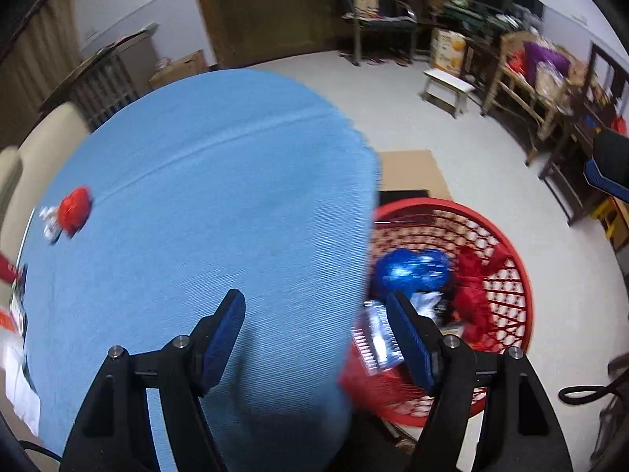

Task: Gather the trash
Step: 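Move both grippers back over the table toward the remaining trash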

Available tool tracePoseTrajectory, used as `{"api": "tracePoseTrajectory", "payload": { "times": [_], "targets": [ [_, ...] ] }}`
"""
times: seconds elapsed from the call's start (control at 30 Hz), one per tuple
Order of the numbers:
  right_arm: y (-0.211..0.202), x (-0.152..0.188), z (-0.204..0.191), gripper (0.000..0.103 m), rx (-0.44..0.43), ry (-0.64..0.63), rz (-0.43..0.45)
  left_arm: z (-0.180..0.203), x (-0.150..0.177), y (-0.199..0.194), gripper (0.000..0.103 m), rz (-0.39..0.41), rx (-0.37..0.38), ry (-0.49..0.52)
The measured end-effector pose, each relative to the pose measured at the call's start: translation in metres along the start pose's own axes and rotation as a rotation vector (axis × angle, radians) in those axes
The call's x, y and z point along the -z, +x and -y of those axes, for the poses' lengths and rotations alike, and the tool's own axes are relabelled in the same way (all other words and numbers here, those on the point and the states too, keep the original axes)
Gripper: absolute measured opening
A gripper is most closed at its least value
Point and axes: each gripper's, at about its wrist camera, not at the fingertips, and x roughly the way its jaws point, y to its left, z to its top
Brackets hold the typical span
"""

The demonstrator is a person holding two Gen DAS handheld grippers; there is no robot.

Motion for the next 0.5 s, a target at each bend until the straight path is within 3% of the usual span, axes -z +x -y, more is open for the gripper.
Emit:
{"api": "tracePoseTrajectory", "payload": {
  "times": [0.13, 0.33, 0.5],
  "targets": [
    [0.021, -0.002, -0.029, 0.073, -0.007, -0.045, -0.031, -0.055, 0.015, -0.002, 0.075, 0.003, -0.026, -0.123],
    [0.076, -0.002, -0.086, 0.073, -0.048, -0.126, -0.114, -0.158, 0.044, -0.003, 0.075, 0.003, -0.073, -0.403],
    [0.14, -0.002, -0.137, 0.073, -0.097, -0.178, -0.196, -0.219, 0.06, -0.005, 0.075, 0.014, -0.131, -0.512]
  ]
}}
